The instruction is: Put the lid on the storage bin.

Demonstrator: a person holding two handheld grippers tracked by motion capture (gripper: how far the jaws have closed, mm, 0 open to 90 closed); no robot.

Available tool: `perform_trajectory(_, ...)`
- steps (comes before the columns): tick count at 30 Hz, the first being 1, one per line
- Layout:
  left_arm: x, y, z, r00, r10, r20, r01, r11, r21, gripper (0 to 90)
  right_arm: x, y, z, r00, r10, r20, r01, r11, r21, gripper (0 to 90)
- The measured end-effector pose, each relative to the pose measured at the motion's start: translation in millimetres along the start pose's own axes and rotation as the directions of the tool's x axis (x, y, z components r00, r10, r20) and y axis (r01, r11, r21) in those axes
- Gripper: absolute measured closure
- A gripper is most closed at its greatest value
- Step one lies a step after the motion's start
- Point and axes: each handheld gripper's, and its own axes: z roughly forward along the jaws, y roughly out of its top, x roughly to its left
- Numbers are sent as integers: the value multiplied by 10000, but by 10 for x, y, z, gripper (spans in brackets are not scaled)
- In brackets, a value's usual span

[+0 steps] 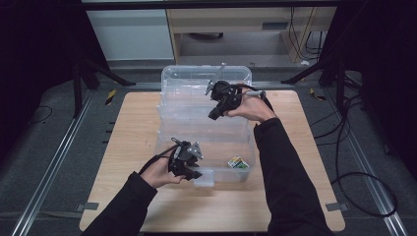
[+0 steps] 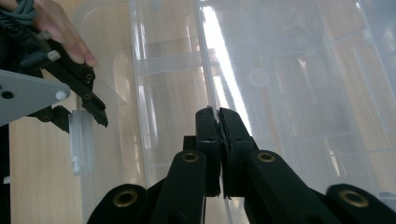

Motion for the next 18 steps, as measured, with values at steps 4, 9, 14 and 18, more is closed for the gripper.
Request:
perform_trajectory(4, -3, 3, 3, 10000, -74, 49, 74, 10000, 19, 668, 62, -19, -10, 9999, -100, 37, 100, 9999, -9, 882)
perform_trajectory(9, -5, 4, 5, 10000, -75, 37, 74, 10000, 30, 667, 145, -34, -3, 9998, -162, 93, 163, 9998, -136, 883)
perform_trajectory(14, -7, 4, 5, 10000, -80, 35, 80, 10000, 31, 667, 226, -81, -8, 9998, -88, 199, 94, 9996, -277, 883)
perform_trajectory(18, -7, 3, 5, 10000, -82, 32, 82, 10000, 20, 667, 271, -99, -4, 9997, -130, 183, 136, 9994, -309, 883)
